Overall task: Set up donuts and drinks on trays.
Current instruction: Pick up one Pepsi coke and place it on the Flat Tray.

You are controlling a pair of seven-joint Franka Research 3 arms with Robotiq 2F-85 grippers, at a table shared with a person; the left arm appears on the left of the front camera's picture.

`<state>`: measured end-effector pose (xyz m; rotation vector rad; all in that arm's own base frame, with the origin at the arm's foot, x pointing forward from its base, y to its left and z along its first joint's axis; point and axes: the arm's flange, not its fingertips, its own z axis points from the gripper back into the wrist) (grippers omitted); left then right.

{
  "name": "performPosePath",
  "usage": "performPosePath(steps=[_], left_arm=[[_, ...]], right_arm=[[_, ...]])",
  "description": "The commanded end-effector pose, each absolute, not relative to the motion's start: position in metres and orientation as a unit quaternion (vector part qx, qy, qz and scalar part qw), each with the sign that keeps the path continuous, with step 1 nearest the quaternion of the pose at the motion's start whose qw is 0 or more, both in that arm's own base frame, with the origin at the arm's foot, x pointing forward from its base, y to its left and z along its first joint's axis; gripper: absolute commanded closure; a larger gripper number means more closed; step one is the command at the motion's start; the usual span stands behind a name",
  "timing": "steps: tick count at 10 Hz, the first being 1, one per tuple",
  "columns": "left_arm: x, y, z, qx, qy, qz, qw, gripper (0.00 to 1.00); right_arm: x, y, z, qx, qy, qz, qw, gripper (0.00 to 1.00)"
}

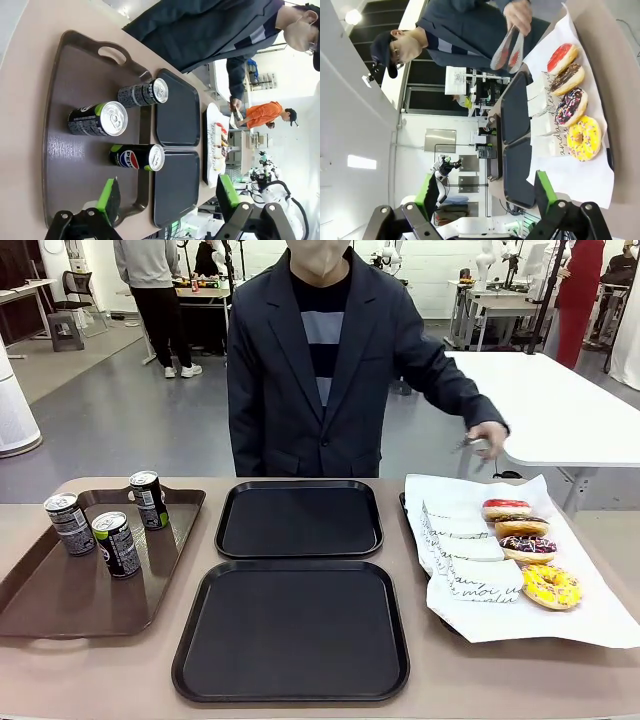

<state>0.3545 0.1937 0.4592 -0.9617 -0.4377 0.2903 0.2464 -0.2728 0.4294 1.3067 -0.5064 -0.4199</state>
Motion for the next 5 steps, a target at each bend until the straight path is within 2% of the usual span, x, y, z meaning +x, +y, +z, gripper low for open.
performPosePath(steps=[1,5], left_arm=[[0.3567,0.1915,0.4578,-0.464,-0.208,0.137,0.850,0.00],[0.3567,0.1915,0.4578,-0.464,-0.208,0.137,0.850,0.00]], right_arm=[[0.2421,-0.2774,0.4267,0.598,-0.237,-0.194,0.741,0.00],[0.2421,-0.2774,0.4267,0.598,-0.237,-0.194,0.741,0.00]])
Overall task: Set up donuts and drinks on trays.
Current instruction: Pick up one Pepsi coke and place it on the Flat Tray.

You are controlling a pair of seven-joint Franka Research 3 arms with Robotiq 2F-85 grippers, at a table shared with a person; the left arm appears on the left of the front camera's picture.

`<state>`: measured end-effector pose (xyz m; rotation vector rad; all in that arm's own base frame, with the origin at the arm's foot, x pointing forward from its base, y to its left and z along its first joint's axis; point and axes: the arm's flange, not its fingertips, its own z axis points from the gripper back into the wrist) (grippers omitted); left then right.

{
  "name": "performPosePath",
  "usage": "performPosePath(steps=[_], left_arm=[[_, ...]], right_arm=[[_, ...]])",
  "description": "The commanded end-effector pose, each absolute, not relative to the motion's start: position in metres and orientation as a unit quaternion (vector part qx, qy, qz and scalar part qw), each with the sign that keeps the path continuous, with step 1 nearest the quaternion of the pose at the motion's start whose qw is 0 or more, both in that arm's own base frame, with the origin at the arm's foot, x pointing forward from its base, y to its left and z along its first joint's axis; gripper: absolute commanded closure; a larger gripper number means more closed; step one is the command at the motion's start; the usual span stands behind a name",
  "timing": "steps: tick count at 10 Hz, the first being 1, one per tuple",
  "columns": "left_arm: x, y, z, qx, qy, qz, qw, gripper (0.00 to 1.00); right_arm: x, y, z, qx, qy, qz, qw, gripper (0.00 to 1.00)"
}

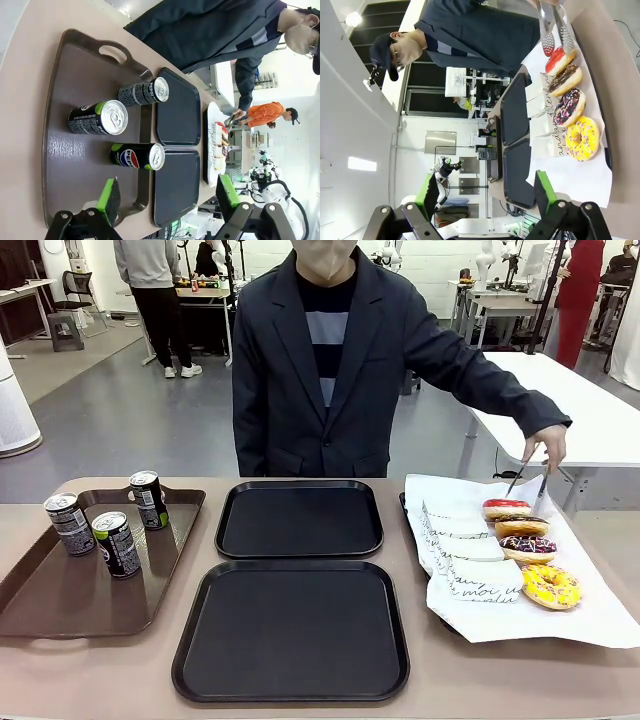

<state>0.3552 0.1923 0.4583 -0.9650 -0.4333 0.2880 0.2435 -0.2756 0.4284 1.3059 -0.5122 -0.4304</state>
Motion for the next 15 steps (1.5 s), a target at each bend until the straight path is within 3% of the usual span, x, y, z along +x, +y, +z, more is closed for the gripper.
performPosePath(steps=[1,12,13,15], left_arm=[[0.357,0.192,0.458,-0.464,-0.208,0.137,0.850,0.00],[0.355,0.192,0.458,-0.459,-0.206,0.137,0.853,0.00],[0.339,0.169,0.500,-0.412,-0.233,0.116,0.873,0.00],[0.338,0.122,0.553,-0.298,-0.210,0.058,0.929,0.00]], right_arm=[[0.242,-0.277,0.427,0.598,-0.237,-0.194,0.741,0.00],[0.242,-0.277,0.427,0.598,-0.237,-0.194,0.741,0.00],[0.242,-0.277,0.427,0.598,-0.237,-0.194,0.741,0.00],[0.242,-0.277,0.427,0.598,-0.237,-0.194,0.741,0.00]])
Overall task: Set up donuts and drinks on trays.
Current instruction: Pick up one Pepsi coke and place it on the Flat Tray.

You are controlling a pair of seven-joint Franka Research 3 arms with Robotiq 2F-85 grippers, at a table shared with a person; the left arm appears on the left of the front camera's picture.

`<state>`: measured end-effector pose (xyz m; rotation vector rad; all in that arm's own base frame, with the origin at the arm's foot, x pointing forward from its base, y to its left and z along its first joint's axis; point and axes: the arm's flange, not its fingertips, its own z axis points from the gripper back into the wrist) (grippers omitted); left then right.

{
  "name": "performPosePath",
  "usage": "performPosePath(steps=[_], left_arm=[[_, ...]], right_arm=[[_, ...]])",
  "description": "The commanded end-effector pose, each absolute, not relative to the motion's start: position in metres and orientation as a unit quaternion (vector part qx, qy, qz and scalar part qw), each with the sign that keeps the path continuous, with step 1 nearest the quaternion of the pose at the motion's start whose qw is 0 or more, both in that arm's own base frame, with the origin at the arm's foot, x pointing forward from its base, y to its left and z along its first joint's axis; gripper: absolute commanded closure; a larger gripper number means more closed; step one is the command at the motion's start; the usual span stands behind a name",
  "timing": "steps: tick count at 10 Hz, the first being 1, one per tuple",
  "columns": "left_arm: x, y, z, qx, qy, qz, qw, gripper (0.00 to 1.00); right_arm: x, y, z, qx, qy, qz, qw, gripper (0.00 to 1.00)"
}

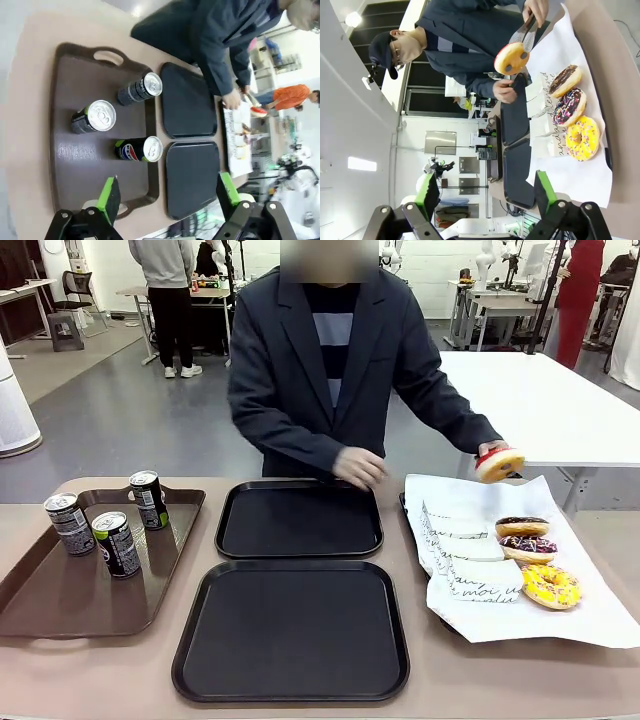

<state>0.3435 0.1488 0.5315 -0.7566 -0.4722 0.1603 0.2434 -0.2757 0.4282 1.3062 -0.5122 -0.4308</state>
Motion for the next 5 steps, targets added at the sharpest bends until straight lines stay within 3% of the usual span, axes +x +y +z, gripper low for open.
performPosePath(steps=[1,3,5], left_arm=[[0.344,0.100,0.575,-0.240,-0.189,0.036,0.951,0.00],[0.357,0.052,0.607,-0.156,-0.061,0.019,0.986,0.00],[0.371,0.009,0.603,-0.113,-0.013,0.028,0.993,0.00]], right_arm=[[0.242,-0.277,0.427,0.598,-0.237,-0.194,0.741,0.00],[0.242,-0.277,0.427,0.598,-0.237,-0.194,0.741,0.00],[0.242,-0.277,0.427,0.598,-0.237,-0.194,0.741,0.00]])
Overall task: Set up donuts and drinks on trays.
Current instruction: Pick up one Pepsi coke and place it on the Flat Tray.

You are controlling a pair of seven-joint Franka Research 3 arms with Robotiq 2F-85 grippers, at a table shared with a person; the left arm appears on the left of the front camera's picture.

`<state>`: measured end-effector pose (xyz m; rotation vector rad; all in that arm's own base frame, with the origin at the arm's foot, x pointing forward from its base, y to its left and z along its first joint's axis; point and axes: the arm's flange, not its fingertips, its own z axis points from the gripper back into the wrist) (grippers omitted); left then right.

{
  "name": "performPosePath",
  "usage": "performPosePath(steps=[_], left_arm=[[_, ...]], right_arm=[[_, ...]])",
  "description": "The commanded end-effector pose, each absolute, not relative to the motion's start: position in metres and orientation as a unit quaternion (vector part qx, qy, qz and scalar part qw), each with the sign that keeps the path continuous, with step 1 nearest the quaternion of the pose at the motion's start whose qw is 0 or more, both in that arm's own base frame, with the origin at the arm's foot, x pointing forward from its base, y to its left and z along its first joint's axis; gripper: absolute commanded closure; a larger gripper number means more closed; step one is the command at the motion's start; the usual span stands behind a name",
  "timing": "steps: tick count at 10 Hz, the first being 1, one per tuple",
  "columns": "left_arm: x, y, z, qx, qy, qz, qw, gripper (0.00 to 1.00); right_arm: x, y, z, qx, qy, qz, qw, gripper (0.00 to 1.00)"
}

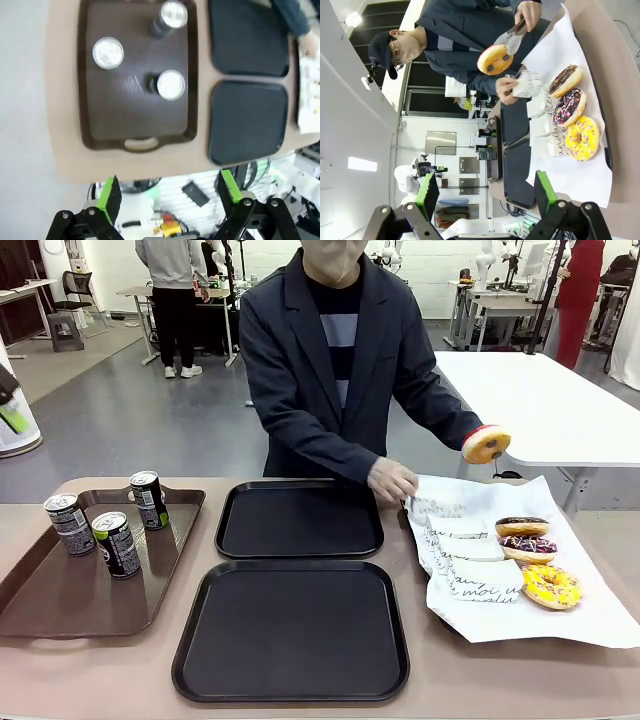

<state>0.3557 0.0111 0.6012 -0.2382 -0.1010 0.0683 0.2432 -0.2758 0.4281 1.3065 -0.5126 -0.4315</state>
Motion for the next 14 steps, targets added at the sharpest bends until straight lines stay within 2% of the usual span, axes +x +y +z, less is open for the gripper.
performPosePath(steps=[1,3,7,9,14], left_arm=[[0.377,-0.015,0.591,-0.099,-0.002,0.022,0.995,0.00],[0.386,-0.046,0.555,-0.053,-0.004,0.007,0.999,0.00],[0.408,-0.066,0.479,-0.038,-0.034,0.020,0.998,0.00],[0.417,-0.067,0.456,-0.028,-0.072,0.012,0.997,0.00],[0.436,-0.077,0.417,-0.002,-0.069,0.007,0.998,0.00]], right_arm=[[0.242,-0.277,0.427,0.598,-0.237,-0.194,0.741,0.00],[0.242,-0.277,0.427,0.598,-0.237,-0.194,0.741,0.00],[0.242,-0.277,0.427,0.598,-0.237,-0.194,0.741,0.00],[0.242,-0.277,0.427,0.598,-0.237,-0.194,0.741,0.00],[0.242,-0.277,0.427,0.598,-0.237,-0.194,0.741,0.00]])
